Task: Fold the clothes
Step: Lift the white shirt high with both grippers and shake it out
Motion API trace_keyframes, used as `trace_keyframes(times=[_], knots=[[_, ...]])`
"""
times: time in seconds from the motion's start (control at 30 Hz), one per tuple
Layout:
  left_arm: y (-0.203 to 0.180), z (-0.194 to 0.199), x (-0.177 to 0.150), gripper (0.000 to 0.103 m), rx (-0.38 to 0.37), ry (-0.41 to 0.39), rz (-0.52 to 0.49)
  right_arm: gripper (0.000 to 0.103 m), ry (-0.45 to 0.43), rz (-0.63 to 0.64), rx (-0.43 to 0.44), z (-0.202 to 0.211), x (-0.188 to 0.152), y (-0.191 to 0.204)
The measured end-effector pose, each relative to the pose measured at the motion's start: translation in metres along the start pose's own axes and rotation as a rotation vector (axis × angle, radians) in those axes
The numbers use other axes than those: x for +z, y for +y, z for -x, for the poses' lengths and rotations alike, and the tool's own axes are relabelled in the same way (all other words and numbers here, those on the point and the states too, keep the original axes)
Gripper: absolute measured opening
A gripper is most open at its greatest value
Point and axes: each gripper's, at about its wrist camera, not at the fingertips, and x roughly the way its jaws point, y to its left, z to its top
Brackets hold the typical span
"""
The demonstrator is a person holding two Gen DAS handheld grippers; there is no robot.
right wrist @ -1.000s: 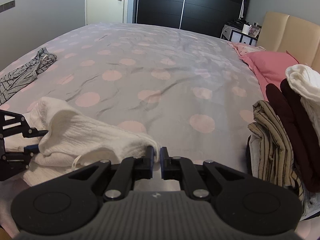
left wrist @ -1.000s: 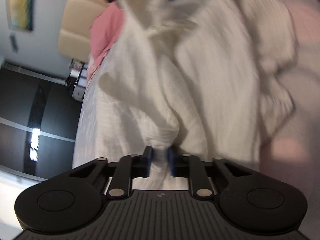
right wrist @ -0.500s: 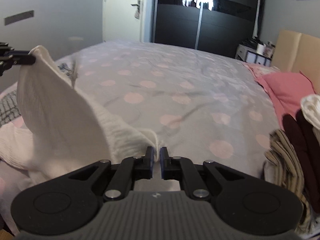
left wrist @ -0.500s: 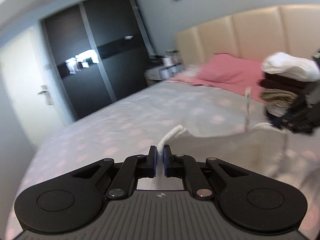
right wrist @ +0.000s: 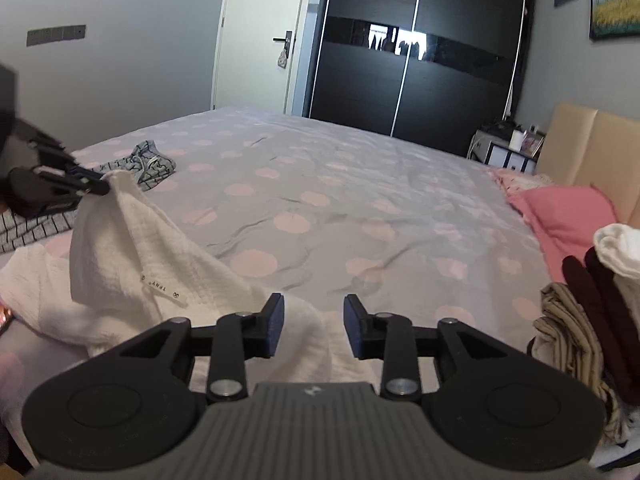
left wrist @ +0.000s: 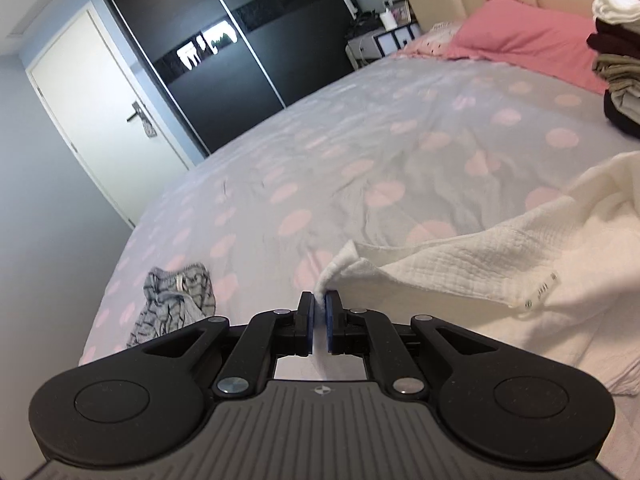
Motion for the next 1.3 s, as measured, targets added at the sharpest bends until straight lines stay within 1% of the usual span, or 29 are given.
trace_keyframes(times=[0.1,0.13,0.27,0.37,0.47,0.63,0.7,0.77,0.9,0.97,1.0,1.03,1.1,1.13,1.2,1.3], knots=[[0.006,0.009,-0.007,0.004,-0.010,0.020,0.022,0.036,-0.015,0.050,-0.045,0.014,-0.016,0.022],[0.007,0.011,-0.007,0.004,-0.013,0.020,0.026,0.036,-0.018,0.066,-0.047,0.019,-0.022,0.030],[0.008,0.015,-0.008,0.004,-0.019,0.021,0.032,0.036,0.002,0.195,0.009,0.025,-0.047,0.065],[0.009,0.012,-0.009,0.004,-0.021,0.034,0.036,0.034,0.045,0.326,0.048,0.014,-0.071,0.088],[0.011,0.010,-0.011,0.004,-0.028,0.042,0.045,0.030,0.056,0.458,0.038,-0.001,-0.088,0.101],[0.015,0.008,-0.015,0.004,-0.036,0.053,0.050,0.030,0.096,0.639,0.021,-0.023,-0.101,0.117],[0.016,0.007,-0.015,0.004,-0.042,0.057,0.051,0.030,0.104,0.715,0.000,-0.031,-0.108,0.123],[0.017,0.005,-0.016,0.004,-0.045,0.060,0.053,0.030,0.094,0.788,-0.037,-0.037,-0.116,0.127],[0.018,0.004,-0.015,0.004,-0.050,0.060,0.057,0.030,0.065,0.891,-0.133,-0.048,-0.119,0.126],[0.020,0.010,-0.014,0.004,-0.042,0.039,0.068,0.030,0.053,0.952,-0.182,-0.052,-0.119,0.124],[0.021,0.014,-0.013,0.004,-0.037,0.027,0.075,0.030,0.033,0.984,-0.196,-0.052,-0.121,0.123],[0.022,0.018,-0.012,0.004,-0.033,0.015,0.081,0.029,0.016,0.988,-0.210,-0.049,-0.119,0.121],[0.024,0.026,-0.011,0.004,-0.023,-0.010,0.094,0.017,-0.018,0.993,-0.238,-0.044,-0.115,0.118],[0.026,0.030,-0.010,0.004,-0.019,-0.022,0.100,0.006,-0.048,0.981,-0.256,-0.039,-0.110,0.114],[0.028,0.038,-0.008,0.004,-0.010,-0.046,0.113,0.005,-0.097,0.932,-0.297,-0.028,-0.096,0.105],[0.031,0.050,-0.006,0.004,0.004,-0.083,0.132,0.003,-0.131,0.808,-0.341,-0.012,-0.066,0.084]])
